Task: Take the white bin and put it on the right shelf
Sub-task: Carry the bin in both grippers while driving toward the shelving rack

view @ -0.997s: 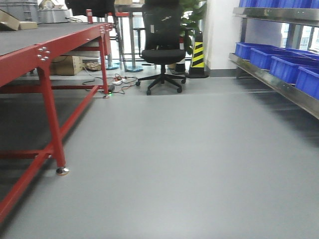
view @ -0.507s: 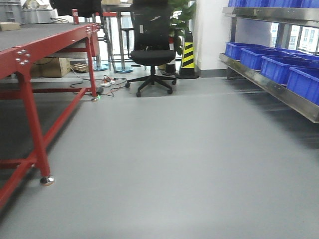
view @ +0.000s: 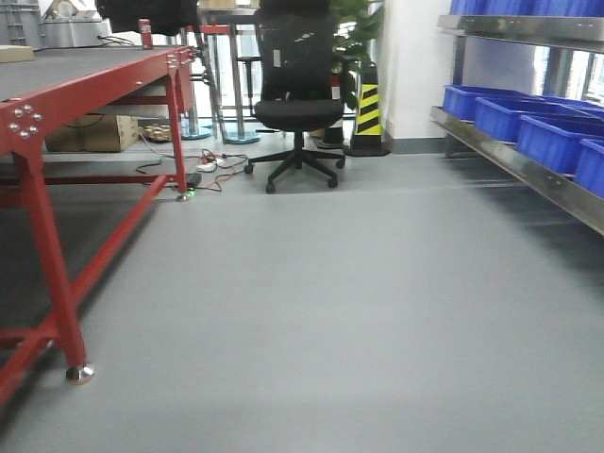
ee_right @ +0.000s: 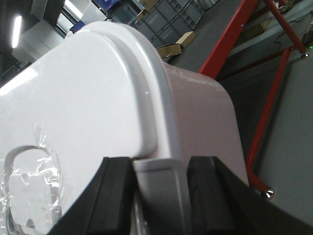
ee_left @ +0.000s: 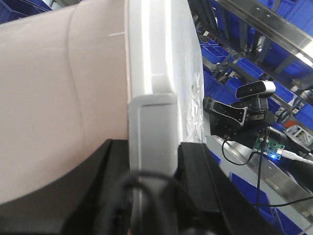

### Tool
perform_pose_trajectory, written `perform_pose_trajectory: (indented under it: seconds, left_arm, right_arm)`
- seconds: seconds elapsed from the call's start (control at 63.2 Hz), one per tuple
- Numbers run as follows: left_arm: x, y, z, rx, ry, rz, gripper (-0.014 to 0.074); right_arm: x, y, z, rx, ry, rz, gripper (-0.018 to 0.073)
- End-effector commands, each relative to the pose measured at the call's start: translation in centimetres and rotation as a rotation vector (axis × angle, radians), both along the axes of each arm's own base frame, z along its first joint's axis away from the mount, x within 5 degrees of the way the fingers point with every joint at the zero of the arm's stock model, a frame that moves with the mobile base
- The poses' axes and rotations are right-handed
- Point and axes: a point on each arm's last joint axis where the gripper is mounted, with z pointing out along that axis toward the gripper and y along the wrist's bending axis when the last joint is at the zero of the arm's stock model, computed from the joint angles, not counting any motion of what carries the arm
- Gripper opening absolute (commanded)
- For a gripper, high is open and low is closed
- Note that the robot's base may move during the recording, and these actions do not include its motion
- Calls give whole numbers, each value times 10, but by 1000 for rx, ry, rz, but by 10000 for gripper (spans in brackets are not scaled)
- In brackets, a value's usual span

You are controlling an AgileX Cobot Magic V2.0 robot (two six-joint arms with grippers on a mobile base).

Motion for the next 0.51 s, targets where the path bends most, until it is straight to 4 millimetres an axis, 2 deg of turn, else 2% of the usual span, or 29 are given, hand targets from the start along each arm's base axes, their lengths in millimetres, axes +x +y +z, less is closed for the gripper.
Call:
perform_pose_trajectory:
  seconds: [0.0,0.491]
  left_arm:
    - [-47,-20,26,-80,-64,-335,-126]
    - [-47,-20,26,-80,-64,-335,-126]
  right_arm:
    - [-33,28,32,68,-125,250,62]
    - [-33,28,32,67,-125,249,62]
